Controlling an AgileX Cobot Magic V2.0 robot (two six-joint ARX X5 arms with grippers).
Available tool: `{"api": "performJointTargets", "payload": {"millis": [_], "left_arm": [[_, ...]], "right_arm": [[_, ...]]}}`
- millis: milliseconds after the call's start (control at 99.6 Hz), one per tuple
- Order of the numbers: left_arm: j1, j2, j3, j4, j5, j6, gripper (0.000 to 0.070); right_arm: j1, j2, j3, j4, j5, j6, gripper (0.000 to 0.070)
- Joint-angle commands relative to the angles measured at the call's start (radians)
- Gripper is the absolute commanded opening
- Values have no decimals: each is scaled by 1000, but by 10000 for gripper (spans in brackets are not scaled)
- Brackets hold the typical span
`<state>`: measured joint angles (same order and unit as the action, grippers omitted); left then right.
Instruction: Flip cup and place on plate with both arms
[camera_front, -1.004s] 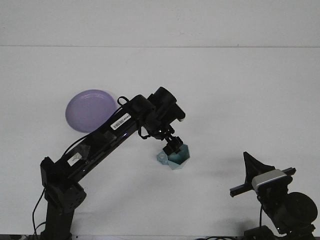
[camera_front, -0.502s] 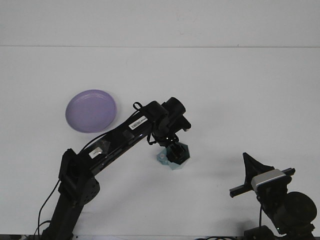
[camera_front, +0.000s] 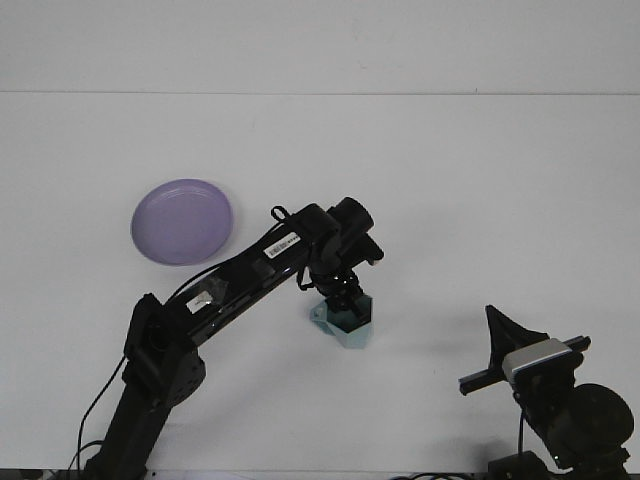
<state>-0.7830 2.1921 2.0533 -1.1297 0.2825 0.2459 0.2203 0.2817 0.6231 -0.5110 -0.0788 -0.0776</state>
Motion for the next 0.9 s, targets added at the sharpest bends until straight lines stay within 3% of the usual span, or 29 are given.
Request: {"api": "performJointTargets", "payload": {"millis": [0,291,422,894], "left_arm": [[-10,16,39,-12,-2,11,11],[53,-31,117,-108,-5,-24,11],[119,-90,117,-127,-59,-42,11],[597,-175,117,-125,-111,-94,11]], "right_arm": [[0,-1,4,8,-2,10,0],[0,-1,4,8,-2,10,0],[0,-1,4,8,-3,11,0],[0,0,4,-3,-11,29,0]]}}
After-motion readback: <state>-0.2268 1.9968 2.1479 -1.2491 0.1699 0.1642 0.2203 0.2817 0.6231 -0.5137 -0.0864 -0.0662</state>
